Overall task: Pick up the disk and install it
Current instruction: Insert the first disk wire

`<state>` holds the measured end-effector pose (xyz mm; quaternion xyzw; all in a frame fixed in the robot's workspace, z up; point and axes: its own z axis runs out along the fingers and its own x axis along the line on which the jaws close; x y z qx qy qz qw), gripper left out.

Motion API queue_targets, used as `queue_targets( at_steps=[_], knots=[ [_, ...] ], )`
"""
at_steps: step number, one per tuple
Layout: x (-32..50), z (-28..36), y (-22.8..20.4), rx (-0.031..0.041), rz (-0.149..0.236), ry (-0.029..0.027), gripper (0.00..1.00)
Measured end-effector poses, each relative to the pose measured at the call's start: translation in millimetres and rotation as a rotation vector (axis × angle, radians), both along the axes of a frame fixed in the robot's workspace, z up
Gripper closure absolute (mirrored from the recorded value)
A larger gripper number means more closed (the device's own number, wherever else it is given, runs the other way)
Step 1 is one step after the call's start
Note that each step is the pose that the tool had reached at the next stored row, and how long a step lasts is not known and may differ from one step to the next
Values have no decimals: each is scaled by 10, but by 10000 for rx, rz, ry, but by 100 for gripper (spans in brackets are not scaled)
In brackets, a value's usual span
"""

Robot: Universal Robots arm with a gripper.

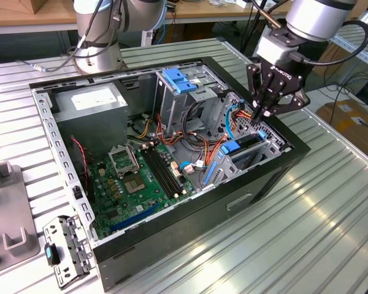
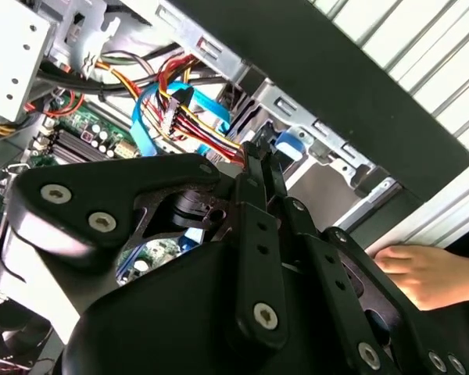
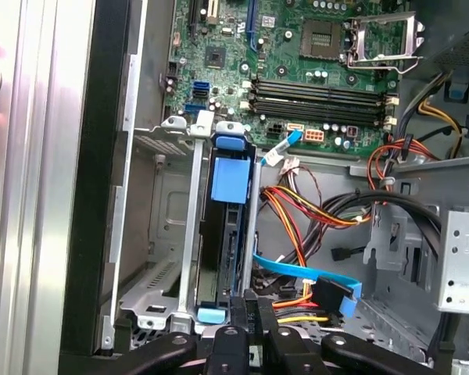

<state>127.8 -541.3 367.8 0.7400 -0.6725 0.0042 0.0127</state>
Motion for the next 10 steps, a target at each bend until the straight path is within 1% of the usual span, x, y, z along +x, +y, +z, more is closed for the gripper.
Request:
queue_targets(
  at_steps=[2, 3, 5, 6, 8, 10],
  knots=[
    [-31, -16, -10, -1, 51, 0, 84],
    [-69, -33, -25, 0, 78, 0, 84],
    [-92, -45, -27, -2, 82, 0, 84],
    [-93, -59, -28, -1, 36, 0, 84],
    [-93, -91, -30, -2, -342, 0, 84],
    [-93, -109, -37, -1, -457, 0, 84]
  ],
)
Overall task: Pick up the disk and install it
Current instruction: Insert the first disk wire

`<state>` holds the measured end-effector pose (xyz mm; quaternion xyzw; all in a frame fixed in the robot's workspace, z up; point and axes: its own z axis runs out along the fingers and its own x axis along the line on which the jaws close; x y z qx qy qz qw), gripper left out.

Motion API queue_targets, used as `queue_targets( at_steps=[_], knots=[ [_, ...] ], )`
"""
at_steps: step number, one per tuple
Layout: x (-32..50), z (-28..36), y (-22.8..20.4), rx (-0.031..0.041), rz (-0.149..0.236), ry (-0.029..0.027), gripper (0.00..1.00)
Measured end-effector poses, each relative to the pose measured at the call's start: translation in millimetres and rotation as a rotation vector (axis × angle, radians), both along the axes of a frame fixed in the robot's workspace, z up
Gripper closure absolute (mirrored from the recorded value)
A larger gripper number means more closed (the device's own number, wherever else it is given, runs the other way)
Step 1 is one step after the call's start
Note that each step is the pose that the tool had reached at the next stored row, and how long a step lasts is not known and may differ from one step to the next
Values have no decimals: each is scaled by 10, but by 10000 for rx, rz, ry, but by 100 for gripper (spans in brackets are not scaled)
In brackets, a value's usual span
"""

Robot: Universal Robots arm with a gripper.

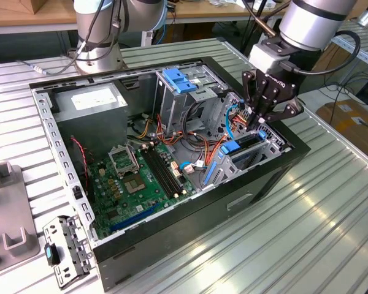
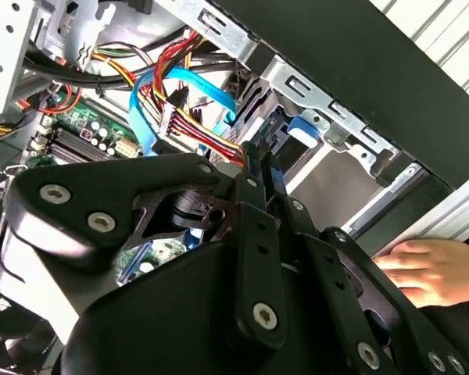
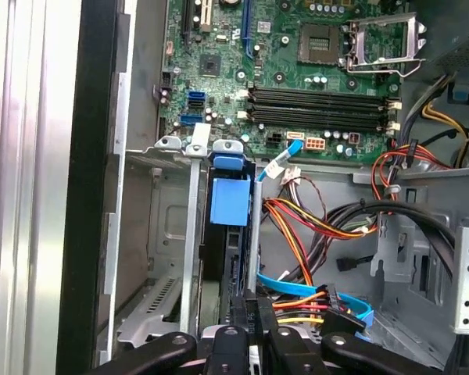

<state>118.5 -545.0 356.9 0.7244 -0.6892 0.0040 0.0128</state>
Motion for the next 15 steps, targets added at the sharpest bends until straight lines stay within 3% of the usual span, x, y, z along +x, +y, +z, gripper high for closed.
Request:
queue_targets(
  at_steps=[15],
  knots=[
    [0, -96, -44, -15, -590, 0, 84]
  ],
)
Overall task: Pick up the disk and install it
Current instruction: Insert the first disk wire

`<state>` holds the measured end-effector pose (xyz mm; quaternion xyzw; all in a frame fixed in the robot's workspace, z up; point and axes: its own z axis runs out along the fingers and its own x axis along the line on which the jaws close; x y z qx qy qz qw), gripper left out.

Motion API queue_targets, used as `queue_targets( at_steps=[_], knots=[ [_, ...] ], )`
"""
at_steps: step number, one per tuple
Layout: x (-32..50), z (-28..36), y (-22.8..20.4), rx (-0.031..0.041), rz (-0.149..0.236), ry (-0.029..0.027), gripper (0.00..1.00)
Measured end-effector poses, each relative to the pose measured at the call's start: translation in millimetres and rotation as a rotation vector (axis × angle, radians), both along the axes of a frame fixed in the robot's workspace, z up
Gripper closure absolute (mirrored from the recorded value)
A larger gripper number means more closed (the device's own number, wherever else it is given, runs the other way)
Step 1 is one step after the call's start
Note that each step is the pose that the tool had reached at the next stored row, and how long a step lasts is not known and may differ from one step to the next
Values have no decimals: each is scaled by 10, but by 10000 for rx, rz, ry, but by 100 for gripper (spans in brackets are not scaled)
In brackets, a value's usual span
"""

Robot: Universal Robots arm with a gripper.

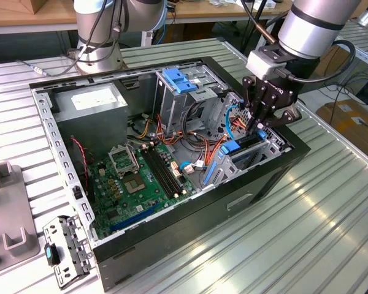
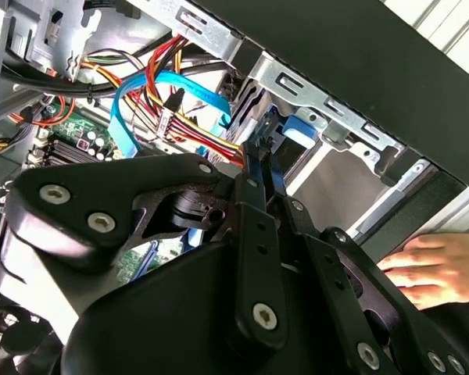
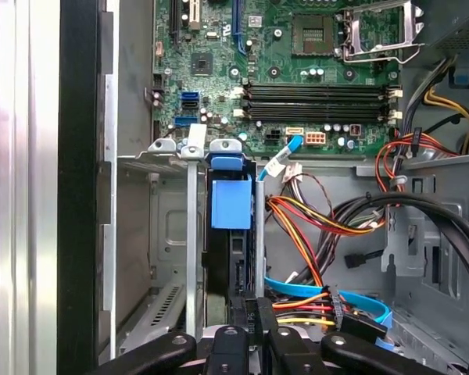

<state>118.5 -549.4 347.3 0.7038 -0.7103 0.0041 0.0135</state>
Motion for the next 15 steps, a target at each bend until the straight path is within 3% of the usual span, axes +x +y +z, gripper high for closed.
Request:
queue_targets(
  at_steps=[8, 15],
  knots=[
    [0, -18, -14, -9, -323, 0, 84],
    [1, -18, -23, -9, 26, 0, 84]
  ],
)
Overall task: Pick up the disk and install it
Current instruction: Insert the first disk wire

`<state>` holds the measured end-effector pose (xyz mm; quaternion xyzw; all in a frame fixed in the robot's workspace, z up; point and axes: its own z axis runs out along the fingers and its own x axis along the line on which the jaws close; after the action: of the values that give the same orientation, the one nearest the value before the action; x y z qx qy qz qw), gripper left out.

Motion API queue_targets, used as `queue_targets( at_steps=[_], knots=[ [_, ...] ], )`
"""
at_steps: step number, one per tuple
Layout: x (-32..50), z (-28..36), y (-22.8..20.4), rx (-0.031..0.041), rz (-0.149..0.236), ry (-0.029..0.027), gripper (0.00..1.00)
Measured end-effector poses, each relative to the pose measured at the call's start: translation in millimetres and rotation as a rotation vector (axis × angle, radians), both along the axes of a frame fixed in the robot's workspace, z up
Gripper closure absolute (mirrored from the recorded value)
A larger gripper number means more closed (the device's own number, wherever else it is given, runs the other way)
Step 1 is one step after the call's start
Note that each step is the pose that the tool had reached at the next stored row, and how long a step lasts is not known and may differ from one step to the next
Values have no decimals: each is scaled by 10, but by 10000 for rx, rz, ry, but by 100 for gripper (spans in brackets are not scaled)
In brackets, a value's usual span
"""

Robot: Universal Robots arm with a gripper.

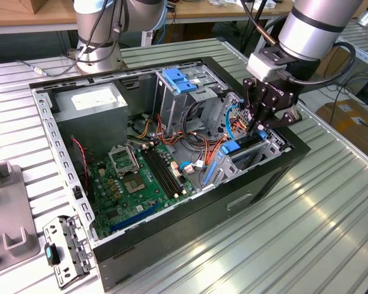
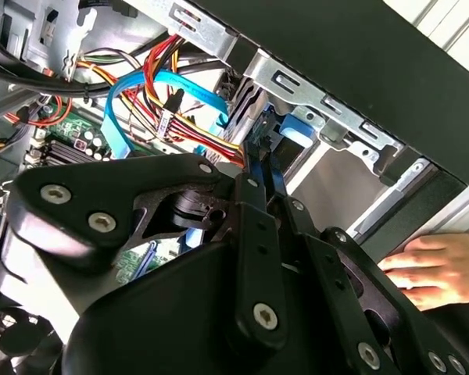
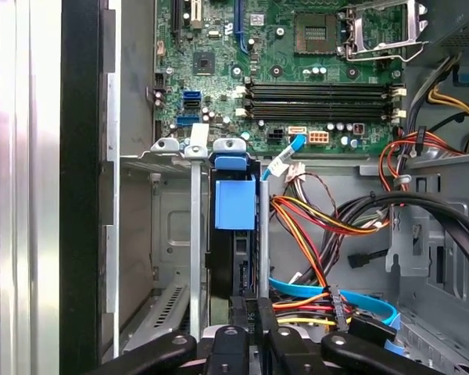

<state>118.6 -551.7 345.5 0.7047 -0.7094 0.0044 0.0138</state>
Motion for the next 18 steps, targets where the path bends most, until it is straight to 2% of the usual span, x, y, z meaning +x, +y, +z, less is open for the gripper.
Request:
queue_targets(
  at_steps=[9, 11, 18],
  knots=[
    [1, 2, -38, 1, 0, 0, 84],
    [3, 19, -38, 3, 0, 0, 84],
    [3, 5, -41, -1, -13, 0, 84]
  ],
)
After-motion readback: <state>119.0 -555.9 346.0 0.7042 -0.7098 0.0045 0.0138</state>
